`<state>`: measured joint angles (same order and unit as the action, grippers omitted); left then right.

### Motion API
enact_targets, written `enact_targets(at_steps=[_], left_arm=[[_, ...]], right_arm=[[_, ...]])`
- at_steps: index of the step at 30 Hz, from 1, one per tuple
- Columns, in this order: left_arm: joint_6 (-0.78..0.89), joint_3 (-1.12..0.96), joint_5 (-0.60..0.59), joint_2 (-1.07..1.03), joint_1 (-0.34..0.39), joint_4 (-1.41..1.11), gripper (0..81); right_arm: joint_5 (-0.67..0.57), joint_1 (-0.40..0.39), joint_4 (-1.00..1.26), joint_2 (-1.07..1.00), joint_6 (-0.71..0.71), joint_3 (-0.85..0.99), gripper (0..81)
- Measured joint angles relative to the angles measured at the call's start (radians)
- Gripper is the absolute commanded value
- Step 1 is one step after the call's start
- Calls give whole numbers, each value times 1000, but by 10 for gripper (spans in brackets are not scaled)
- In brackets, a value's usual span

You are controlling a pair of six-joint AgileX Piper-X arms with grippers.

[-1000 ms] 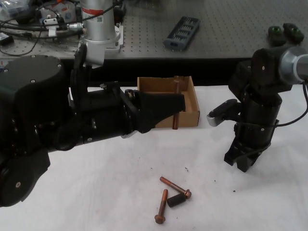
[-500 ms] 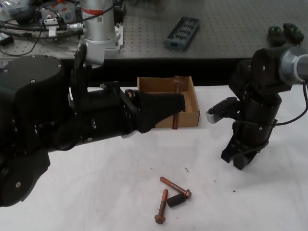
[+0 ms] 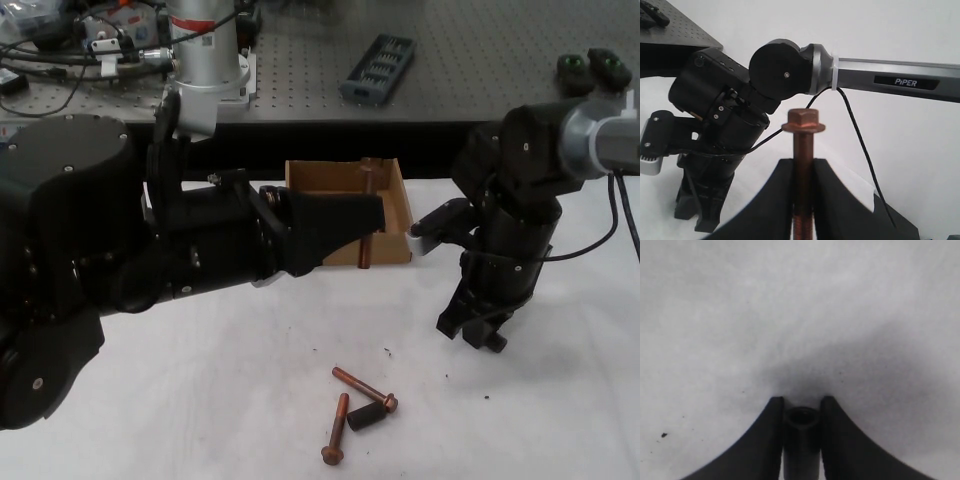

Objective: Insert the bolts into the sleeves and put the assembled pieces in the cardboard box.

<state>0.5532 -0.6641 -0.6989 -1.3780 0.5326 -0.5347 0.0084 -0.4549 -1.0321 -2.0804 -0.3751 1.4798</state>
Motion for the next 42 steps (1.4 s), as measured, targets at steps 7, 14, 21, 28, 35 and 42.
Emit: enact_targets(at_steps=[7,14,21,28,35,42], left_arm=[[0,0,0,0,0,0,6],[0,0,0,0,0,0,6],[0,0,0,0,0,0,6],[0,0,0,0,0,0,6],[0,0,0,0,0,0,6],[-39,0,30,0,0,0,6]], right_arm=[[-8,5,-7,0,0,0,269],[-8,5,-23,0,-2,0,268],[17,5,-7,7,-29,-29,251],[20,5,13,14,-29,-49,109],[19,5,25,21,-29,-58,76],[-122,27,38,46,-29,-72,76]])
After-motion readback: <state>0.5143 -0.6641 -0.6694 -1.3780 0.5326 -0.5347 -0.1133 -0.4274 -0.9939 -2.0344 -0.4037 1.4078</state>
